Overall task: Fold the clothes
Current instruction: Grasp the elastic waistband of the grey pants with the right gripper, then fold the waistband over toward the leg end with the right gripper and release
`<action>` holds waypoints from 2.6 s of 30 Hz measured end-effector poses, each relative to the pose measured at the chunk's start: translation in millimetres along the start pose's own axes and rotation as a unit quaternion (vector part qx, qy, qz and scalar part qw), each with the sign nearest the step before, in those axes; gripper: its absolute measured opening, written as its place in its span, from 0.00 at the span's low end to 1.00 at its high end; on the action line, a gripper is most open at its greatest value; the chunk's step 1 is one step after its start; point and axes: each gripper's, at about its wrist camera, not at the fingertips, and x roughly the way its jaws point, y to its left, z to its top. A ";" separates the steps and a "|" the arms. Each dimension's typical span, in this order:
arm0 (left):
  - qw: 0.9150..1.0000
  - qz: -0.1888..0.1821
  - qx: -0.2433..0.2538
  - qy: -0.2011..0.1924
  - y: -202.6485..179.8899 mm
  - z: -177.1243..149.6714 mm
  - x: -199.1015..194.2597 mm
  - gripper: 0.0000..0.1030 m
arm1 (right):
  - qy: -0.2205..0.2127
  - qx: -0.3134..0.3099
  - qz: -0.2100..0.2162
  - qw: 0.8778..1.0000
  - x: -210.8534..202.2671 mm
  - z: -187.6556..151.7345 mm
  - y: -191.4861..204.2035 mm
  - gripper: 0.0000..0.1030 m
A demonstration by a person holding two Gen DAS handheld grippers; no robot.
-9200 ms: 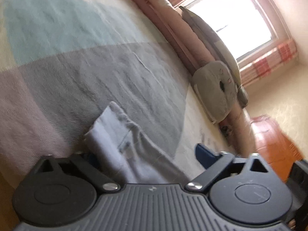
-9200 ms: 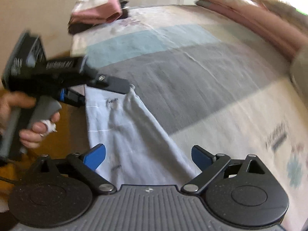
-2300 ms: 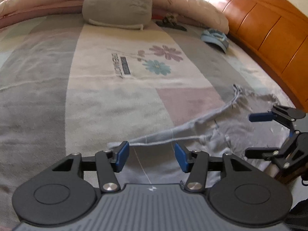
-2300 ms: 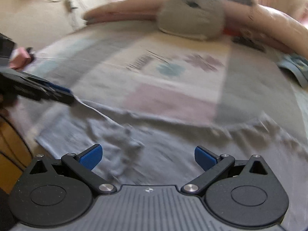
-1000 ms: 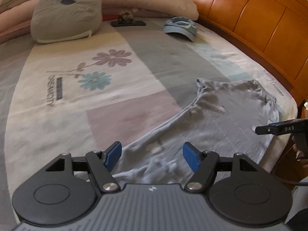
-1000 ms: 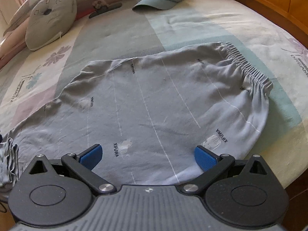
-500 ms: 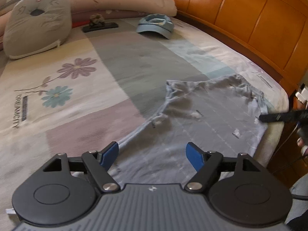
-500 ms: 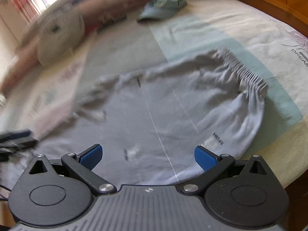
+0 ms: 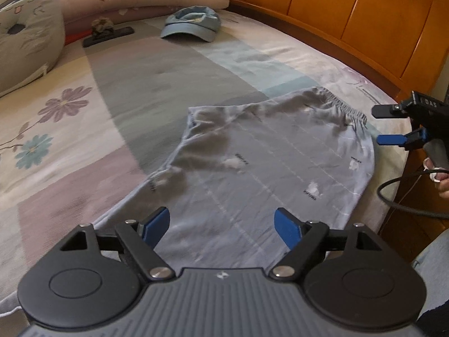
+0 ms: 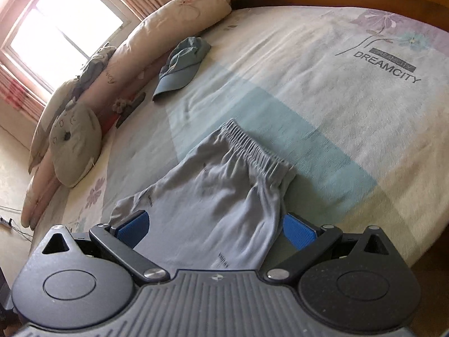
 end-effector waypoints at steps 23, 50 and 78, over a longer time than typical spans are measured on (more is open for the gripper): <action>0.999 -0.033 -0.012 0.011 -20.4 13.2 39.7 0.79 | 0.048 0.107 0.109 0.987 40.8 29.0 -49.1 1.00; 0.998 -0.029 -0.059 -0.015 -5.2 -1.0 26.7 0.79 | -0.023 -0.029 0.158 0.987 65.2 17.2 -27.5 1.00; 0.998 -0.045 -0.024 -0.026 28.0 -19.8 -27.7 0.79 | -0.055 -0.058 0.037 0.996 41.8 16.4 12.8 0.11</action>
